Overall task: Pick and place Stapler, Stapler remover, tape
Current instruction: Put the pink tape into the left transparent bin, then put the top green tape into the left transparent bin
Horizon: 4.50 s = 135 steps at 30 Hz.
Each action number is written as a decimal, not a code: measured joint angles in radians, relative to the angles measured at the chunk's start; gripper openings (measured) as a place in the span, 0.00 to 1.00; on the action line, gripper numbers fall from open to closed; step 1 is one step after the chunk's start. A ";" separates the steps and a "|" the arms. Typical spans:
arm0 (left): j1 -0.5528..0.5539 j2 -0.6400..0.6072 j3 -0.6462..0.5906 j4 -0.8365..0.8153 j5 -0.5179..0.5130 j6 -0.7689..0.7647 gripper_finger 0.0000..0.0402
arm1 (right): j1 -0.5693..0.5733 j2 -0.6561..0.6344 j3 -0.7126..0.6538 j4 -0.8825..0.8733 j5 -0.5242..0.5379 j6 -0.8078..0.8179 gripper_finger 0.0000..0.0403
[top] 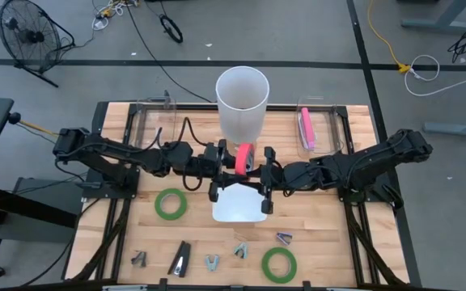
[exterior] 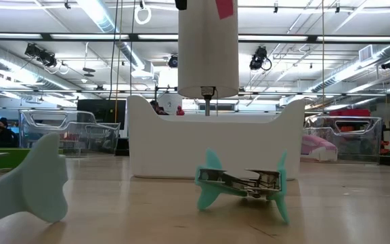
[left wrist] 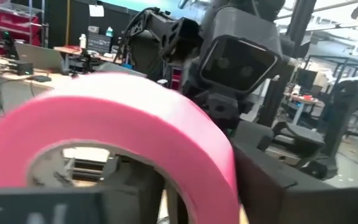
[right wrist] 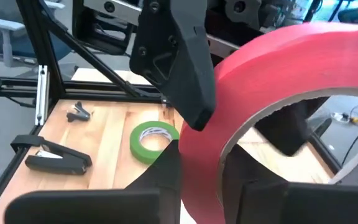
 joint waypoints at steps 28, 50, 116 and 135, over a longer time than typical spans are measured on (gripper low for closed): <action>0.013 -0.082 0.005 -0.311 -0.134 0.053 0.23 | 0.008 -0.011 -0.004 -0.154 -0.003 0.069 0.70; 0.208 -0.438 0.002 -1.428 -0.586 -0.251 0.23 | 0.058 -0.013 -0.002 -0.240 0.008 0.184 0.56; 0.932 -0.412 -0.159 -1.459 0.121 -0.002 0.56 | 0.103 0.025 -0.001 -0.092 0.043 0.065 0.55; 0.248 -0.422 -0.157 -1.782 0.051 -0.498 0.50 | 0.103 0.025 -0.001 -0.107 0.035 0.093 0.55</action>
